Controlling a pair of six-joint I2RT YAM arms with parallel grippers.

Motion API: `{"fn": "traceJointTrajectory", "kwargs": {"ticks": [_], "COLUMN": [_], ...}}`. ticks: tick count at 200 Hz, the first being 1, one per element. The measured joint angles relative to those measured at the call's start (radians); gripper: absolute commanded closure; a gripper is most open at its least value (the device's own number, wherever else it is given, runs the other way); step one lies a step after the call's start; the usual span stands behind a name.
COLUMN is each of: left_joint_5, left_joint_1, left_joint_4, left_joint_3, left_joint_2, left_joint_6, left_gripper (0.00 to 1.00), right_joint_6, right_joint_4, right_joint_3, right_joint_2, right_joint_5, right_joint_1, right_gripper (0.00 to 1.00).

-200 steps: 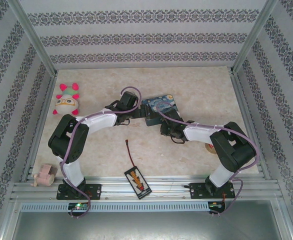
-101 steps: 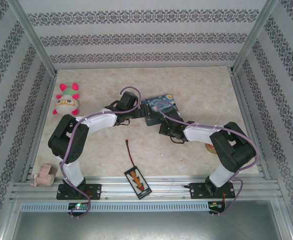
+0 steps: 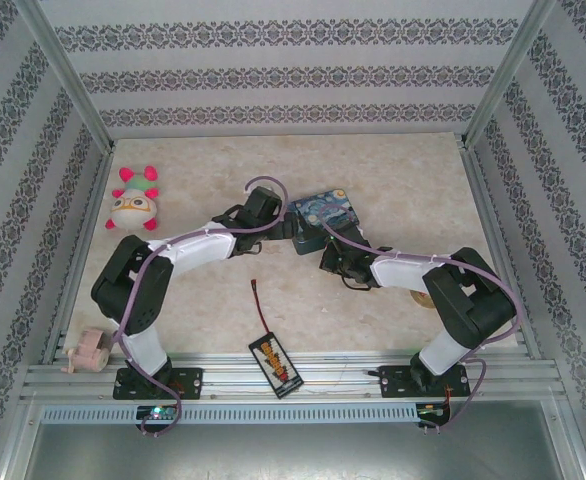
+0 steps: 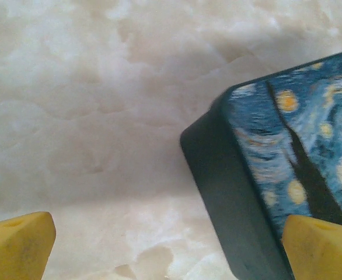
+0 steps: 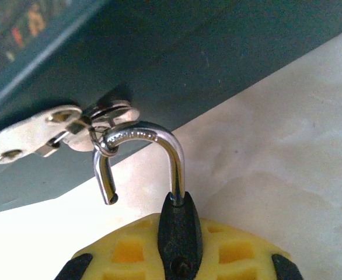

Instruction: Unlock a padlock with a key

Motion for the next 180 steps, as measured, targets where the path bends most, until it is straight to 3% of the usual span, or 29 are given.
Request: {"fn": "traceJointTrajectory", "kwargs": {"ticks": [43,180], "left_joint_5": [-0.017,-0.027], "left_joint_1": [-0.056,-0.056], "left_joint_4": [0.000,-0.011], "left_joint_3": [0.072,0.077], "left_joint_2": [0.068,0.092], "left_joint_6": [0.047,0.024], "left_gripper": [0.01,0.01], "right_joint_6": [0.024,0.073], "right_joint_4": [0.010,0.058], "right_joint_3": [-0.007,-0.024], "right_joint_2": [-0.003,-0.013], "right_joint_5": [-0.015,-0.092], "right_joint_1": [0.000,-0.044], "right_gripper": [1.00,1.00]}}
